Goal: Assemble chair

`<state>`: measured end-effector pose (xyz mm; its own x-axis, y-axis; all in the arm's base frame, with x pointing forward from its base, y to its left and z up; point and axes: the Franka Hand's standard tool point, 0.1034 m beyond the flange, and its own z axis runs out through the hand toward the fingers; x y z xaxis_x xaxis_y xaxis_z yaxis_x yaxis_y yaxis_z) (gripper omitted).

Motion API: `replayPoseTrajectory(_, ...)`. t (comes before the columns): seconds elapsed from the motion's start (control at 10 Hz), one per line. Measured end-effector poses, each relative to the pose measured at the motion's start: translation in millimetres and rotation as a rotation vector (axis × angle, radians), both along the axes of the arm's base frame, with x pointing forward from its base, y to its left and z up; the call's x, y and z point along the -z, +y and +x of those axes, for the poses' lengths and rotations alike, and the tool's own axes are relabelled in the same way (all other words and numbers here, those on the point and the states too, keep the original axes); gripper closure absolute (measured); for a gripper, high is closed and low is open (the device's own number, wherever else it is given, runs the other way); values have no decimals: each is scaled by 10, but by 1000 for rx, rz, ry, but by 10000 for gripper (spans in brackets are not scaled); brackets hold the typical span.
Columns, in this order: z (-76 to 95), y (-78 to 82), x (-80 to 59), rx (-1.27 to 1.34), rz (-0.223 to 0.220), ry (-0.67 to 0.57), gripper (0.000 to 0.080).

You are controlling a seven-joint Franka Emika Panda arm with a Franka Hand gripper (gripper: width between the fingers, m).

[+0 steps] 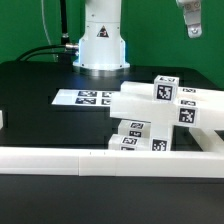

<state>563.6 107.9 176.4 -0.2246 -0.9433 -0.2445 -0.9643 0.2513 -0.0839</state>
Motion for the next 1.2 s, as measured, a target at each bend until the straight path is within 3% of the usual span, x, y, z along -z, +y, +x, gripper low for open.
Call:
replayPoseTrajectory(0.2, -4, 4, 7, -20, -3, -3, 151)
replayPoseTrajectory(0.7, -106, 136, -34, -596, 24, 30, 151)
replayPoseTrajectory(1.0, -73, 115, -19, -831, -4, -49, 151)
replayPoseTrajectory(1.2, -124, 79, -21, -1164, -62, -66, 151)
